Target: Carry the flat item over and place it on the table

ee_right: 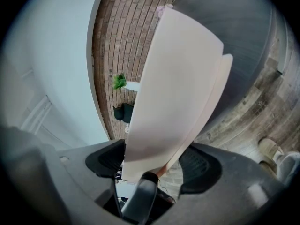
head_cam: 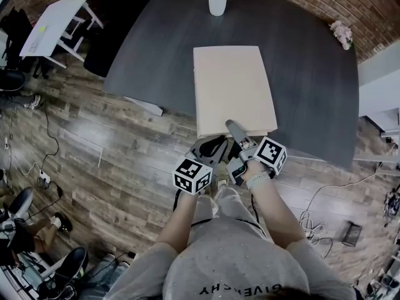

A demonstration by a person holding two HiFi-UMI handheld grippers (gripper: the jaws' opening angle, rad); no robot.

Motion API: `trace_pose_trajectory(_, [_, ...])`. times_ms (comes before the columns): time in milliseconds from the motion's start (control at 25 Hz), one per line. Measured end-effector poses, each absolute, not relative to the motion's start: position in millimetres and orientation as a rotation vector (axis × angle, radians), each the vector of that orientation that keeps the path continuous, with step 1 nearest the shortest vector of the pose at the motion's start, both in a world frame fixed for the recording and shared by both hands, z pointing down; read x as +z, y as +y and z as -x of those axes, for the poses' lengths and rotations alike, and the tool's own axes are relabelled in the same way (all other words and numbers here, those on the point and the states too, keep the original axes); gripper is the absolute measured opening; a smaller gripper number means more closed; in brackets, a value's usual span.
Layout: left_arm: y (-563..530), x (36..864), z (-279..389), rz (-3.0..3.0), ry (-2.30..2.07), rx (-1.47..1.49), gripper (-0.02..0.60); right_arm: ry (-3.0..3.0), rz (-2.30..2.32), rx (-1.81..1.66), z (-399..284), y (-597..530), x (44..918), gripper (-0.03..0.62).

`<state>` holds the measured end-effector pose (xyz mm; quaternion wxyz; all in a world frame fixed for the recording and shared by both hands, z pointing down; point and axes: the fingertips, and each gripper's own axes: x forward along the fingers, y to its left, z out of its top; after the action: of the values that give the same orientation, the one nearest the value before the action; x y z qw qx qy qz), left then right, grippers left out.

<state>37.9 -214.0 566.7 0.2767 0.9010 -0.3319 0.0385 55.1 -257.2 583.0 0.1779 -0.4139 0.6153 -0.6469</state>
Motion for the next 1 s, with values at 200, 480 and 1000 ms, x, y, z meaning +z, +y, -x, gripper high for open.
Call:
trace_pose_trajectory(200, [-221, 569, -41, -2.405, -0.897, 0.100, 0.032, 1.704, 1.191, -1.861, -61, -248, 590, 0.348])
trace_pose_trajectory(480, [-237, 574, -35, -2.388, -0.934, 0.092, 0.032, 1.742, 1.219, -1.799, -72, -247, 587, 0.348])
trace_pose_trajectory(1000, [-240, 575, -35, -2.375, -0.952, 0.112, 0.032, 2.052, 1.343, -1.607, -89, -244, 573, 0.177])
